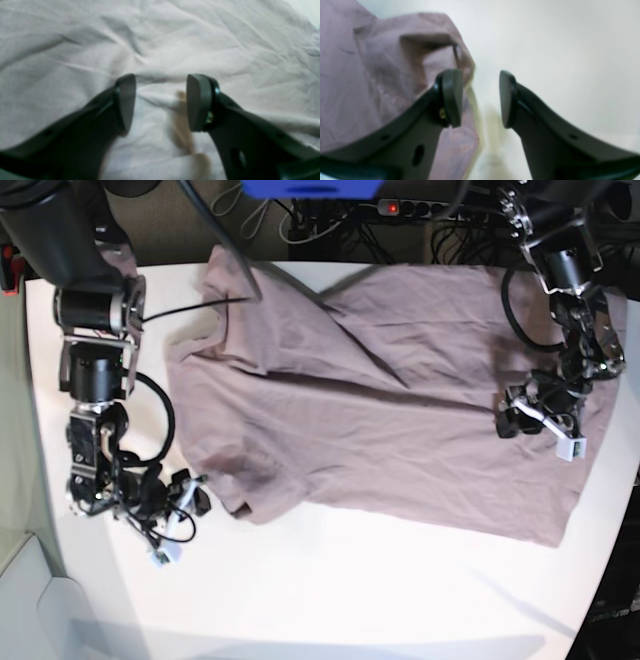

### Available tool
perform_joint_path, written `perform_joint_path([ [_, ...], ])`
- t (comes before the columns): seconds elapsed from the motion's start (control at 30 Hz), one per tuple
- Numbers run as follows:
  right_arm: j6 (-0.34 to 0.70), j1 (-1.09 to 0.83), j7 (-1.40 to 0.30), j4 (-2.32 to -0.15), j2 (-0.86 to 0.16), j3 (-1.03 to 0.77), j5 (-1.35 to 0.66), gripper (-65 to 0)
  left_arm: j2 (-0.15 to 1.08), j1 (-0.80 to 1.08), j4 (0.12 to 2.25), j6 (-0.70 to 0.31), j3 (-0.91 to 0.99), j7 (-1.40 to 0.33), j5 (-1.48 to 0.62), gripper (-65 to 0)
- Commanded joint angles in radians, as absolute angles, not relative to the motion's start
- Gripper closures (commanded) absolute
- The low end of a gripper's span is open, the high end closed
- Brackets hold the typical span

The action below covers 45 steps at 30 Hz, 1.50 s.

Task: Layout the t-shirt on the table in an organized manner, then fold the t-shirt properly
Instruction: 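Grasp the shirt fabric near the collar with the right gripper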

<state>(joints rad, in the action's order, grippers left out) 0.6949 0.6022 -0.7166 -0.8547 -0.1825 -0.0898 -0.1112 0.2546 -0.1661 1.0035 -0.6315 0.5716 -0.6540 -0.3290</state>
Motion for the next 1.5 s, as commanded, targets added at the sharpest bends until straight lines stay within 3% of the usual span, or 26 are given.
perform_joint_path([
  [0.0, 0.698, 0.625, -0.69, -0.869, -0.186, -0.093, -0.127, -24.8, 0.257, -0.168, 1.003, -0.618, 0.568, -0.71, -0.294, -32.8],
  [0.4, 0.698, 0.562, -0.657, -0.869, -0.159, -0.016, -0.127, -22.6, 0.257, -0.17, 1.003, -0.618, 0.568, -0.71, -0.294, -32.8],
  [0.57, 0.698, 0.562, -0.664, -0.869, -0.16, 0.005, -0.127, 0.0, 0.255, -0.17, 1.003, -0.618, 0.568, -0.71, -0.294, -32.8],
  [0.77, 0.698, 0.529, -0.728, -1.03, -0.191, -0.004, -0.133, 0.0, 0.255, -0.168, 1.003, -0.618, 0.568, -0.71, -0.294, -32.8],
  [0.97, 0.698, 0.366, -0.765, -1.55, -0.197, -0.004, -0.133, 0.0, 0.255, -0.168, 0.998, -0.618, 0.568, -0.71, -0.294, -32.8],
  [1.1, 0.698, 0.255, -0.765, -1.785, -0.197, -0.004, -0.128, 0.0, 0.255, -0.17, 0.995, -0.618, 0.568, -0.705, -0.294, -32.8],
  [1.27, 0.698, 0.104, -0.766, -1.836, -0.231, 0.035, -0.127, 0.0, 0.255, -0.17, 0.995, -0.618, 0.568, -0.704, -0.294, -32.8],
  [1.47, 0.698, -0.018, -0.766, -1.827, -0.343, 0.272, -0.127, 0.0, 0.255, -0.17, 0.993, -0.618, 0.568, -0.702, -0.294, -32.8],
])
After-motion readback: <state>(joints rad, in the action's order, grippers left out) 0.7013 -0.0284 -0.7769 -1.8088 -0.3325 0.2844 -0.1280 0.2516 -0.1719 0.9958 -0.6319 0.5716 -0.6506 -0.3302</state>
